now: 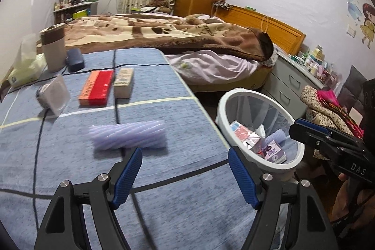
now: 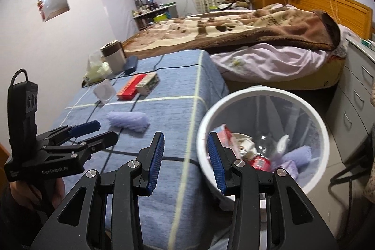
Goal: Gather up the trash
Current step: 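Move both open tools back over the table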
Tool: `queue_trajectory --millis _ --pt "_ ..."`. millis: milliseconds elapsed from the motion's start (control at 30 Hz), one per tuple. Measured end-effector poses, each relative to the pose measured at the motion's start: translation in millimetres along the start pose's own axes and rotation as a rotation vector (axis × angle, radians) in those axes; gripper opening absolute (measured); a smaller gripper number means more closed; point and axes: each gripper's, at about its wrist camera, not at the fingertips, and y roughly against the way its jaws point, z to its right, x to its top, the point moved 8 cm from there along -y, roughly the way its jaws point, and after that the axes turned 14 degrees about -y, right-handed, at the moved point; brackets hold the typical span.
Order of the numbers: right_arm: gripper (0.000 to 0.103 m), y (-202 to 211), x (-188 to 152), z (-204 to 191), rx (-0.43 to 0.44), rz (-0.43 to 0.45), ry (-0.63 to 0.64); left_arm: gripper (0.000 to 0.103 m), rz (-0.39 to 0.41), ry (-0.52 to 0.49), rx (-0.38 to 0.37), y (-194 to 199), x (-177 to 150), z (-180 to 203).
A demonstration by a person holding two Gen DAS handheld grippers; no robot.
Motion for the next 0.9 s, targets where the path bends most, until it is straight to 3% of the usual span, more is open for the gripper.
queue_trajectory --millis 900 --pt "0.040 -38.6 -10.5 -59.6 0.080 -0.103 0.141 0.076 -0.001 0.129 0.185 37.2 -31.4 -89.5"
